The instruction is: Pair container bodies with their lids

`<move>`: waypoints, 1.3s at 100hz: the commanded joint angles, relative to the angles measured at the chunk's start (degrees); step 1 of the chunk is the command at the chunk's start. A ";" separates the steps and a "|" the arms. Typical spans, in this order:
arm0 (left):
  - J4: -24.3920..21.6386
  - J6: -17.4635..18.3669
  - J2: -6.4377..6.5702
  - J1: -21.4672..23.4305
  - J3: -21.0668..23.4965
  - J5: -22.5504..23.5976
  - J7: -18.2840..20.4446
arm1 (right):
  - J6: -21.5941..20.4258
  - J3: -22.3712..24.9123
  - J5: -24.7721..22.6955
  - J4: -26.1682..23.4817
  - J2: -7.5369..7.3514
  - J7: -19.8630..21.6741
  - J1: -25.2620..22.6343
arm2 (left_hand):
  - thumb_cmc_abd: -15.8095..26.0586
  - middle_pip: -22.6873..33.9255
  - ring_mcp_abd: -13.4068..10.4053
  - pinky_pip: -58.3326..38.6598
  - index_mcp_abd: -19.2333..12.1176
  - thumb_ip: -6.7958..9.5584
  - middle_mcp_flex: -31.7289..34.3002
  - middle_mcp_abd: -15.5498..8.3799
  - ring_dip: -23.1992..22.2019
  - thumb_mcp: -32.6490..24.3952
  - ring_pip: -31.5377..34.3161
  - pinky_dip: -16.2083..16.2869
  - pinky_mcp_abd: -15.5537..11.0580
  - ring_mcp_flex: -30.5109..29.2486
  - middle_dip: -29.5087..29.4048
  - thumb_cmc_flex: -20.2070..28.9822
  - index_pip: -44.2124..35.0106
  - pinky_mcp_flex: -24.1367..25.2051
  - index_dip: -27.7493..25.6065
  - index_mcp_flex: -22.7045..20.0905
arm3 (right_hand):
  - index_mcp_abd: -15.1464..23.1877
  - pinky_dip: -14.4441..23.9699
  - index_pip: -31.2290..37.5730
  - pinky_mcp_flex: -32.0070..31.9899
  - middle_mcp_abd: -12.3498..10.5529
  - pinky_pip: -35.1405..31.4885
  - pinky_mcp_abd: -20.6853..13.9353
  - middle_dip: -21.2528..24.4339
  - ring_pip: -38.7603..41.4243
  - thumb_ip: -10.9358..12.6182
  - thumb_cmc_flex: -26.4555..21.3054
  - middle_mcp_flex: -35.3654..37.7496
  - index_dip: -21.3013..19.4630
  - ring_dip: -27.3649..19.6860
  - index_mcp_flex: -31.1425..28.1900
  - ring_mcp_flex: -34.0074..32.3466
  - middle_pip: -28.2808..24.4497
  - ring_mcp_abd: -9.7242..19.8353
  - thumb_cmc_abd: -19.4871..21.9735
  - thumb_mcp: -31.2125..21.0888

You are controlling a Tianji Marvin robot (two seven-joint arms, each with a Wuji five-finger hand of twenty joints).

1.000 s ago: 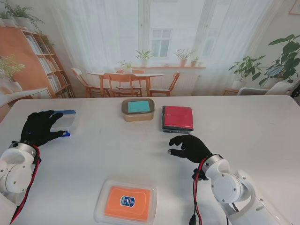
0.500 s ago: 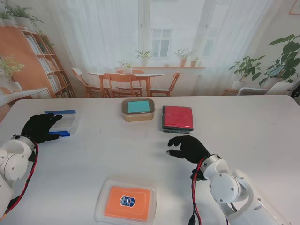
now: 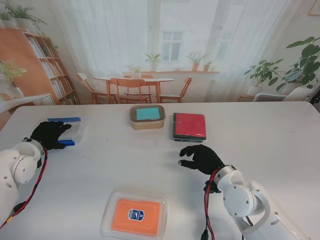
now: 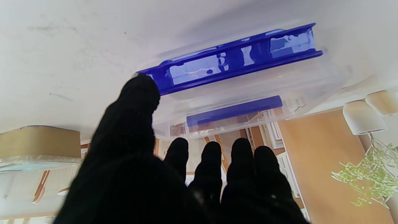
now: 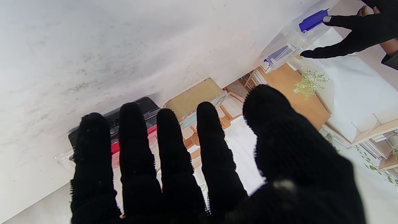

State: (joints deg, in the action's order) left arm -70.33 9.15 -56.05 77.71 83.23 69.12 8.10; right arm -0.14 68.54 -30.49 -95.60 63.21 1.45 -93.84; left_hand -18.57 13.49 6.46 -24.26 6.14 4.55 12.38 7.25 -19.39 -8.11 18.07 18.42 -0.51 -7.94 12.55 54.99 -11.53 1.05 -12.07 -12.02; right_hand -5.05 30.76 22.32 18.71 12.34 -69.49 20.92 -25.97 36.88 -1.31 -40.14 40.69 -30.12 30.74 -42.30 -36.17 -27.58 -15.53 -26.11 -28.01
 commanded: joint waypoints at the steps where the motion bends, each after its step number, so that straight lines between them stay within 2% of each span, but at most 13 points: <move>1: 1.12 -0.11 0.01 -0.77 -0.51 0.22 0.29 | 0.15 0.13 -0.06 -0.36 -0.02 0.75 -0.30 | -1.43 1.87 0.11 -1.59 1.28 0.74 -0.81 -0.54 -1.16 -2.24 1.97 0.46 -2.27 1.60 1.25 2.30 -1.14 -0.17 -0.37 0.31 | 1.23 0.51 0.00 -0.25 -1.02 0.30 0.50 0.38 -0.63 1.28 -0.58 -0.91 -0.76 0.12 1.04 0.67 -0.15 0.69 1.01 1.25; 12: 2.83 -0.59 0.05 -2.12 -1.98 0.01 -0.71 | 0.15 0.24 -0.24 -0.48 -0.04 0.77 -0.42 | -1.91 6.04 1.28 -7.58 2.23 0.30 -0.50 0.29 -1.96 -4.11 4.69 1.28 -1.75 -0.38 3.28 1.94 -2.26 0.00 -0.99 -1.38 | 1.20 0.51 -0.01 -0.24 -1.03 0.29 0.48 0.39 -0.64 1.28 -0.63 -0.92 -0.76 0.12 1.05 0.67 -0.13 0.67 0.94 1.24; 22: 4.14 -1.10 0.03 -3.21 -3.12 -0.75 -1.13 | 0.18 0.39 -0.43 -0.63 -0.05 0.74 -0.56 | -2.42 7.62 2.60 -13.00 3.12 0.09 1.11 1.28 -2.83 -5.41 6.65 2.12 -1.31 -2.18 4.15 1.89 -3.03 0.41 -1.37 -2.78 | 1.21 0.51 0.02 -0.24 -1.00 0.29 0.48 0.38 -0.65 1.29 -0.63 -0.92 -0.77 0.12 0.99 0.68 -0.13 0.68 0.96 1.23; 91: 14.31 -4.69 -0.26 -10.68 -12.10 -6.69 -4.58 | 0.50 1.05 -2.01 -1.42 -0.23 0.85 -1.27 | -4.14 10.33 5.21 -28.32 4.72 -1.01 8.08 3.56 -4.25 -11.20 11.90 7.60 -0.75 -8.62 5.90 3.03 -7.56 1.47 -1.94 -8.17 | 1.35 0.51 0.08 -0.24 -1.04 0.29 0.48 0.38 -0.68 1.28 -0.65 -0.84 -0.78 0.13 0.83 0.56 -0.03 0.70 0.95 1.19; 104: 15.35 -5.04 -0.26 -11.49 -13.28 -6.95 -5.17 | 0.58 1.03 -2.13 -1.47 -0.24 0.88 -1.24 | -4.28 11.94 6.42 -31.92 4.66 -1.48 13.20 3.96 -5.29 -12.58 14.51 9.12 0.36 -13.06 6.75 3.82 -10.07 -1.33 -2.91 -12.18 | 1.40 0.51 0.11 -0.24 -1.04 0.29 0.48 0.38 -0.72 1.27 -0.61 -0.79 -0.79 0.12 0.75 0.57 -0.03 0.71 0.89 1.23; 124: 16.59 -5.17 -0.22 -12.64 -14.81 -7.36 -5.50 | 0.49 0.97 -2.14 -1.45 -0.26 0.98 -1.11 | -4.34 14.29 8.03 -38.12 3.34 -2.54 25.67 3.68 -6.79 -13.64 19.02 12.04 3.38 -24.16 7.90 5.14 -15.63 -9.57 -5.55 -21.89 | 1.44 0.51 0.08 -0.24 -1.14 0.29 0.48 0.37 -0.71 1.27 -0.59 -0.82 -0.78 0.13 0.83 0.56 -0.01 0.67 0.91 1.23; 130: 16.96 -5.08 -0.21 -13.00 -15.26 -7.62 -5.41 | 0.50 0.95 -2.20 -1.45 -0.28 1.02 -1.08 | -5.58 14.25 8.45 -40.01 2.23 -4.00 30.06 3.63 -7.05 -12.36 20.32 13.02 4.47 -27.67 9.41 7.06 -17.85 -12.21 -6.53 -24.74 | 1.46 0.51 0.10 -0.20 -1.08 0.27 0.45 0.35 -0.71 1.28 -0.62 -0.75 -0.78 0.13 0.78 0.53 -0.05 0.66 0.95 1.21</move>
State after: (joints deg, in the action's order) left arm -54.00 3.95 -56.00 65.08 68.33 61.72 2.55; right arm 0.35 69.47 -32.61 -96.86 63.00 1.56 -94.91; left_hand -21.67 26.87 10.88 -62.08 9.42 2.46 39.38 10.15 -25.64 -20.83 36.04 30.15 5.70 -32.05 20.02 58.07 -27.05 -9.80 -17.09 -34.31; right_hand -5.03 30.76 22.32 18.71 12.35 -69.49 20.92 -25.97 36.88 -1.31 -40.14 40.69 -30.12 30.74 -42.30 -36.17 -27.58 -15.53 -26.11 -28.01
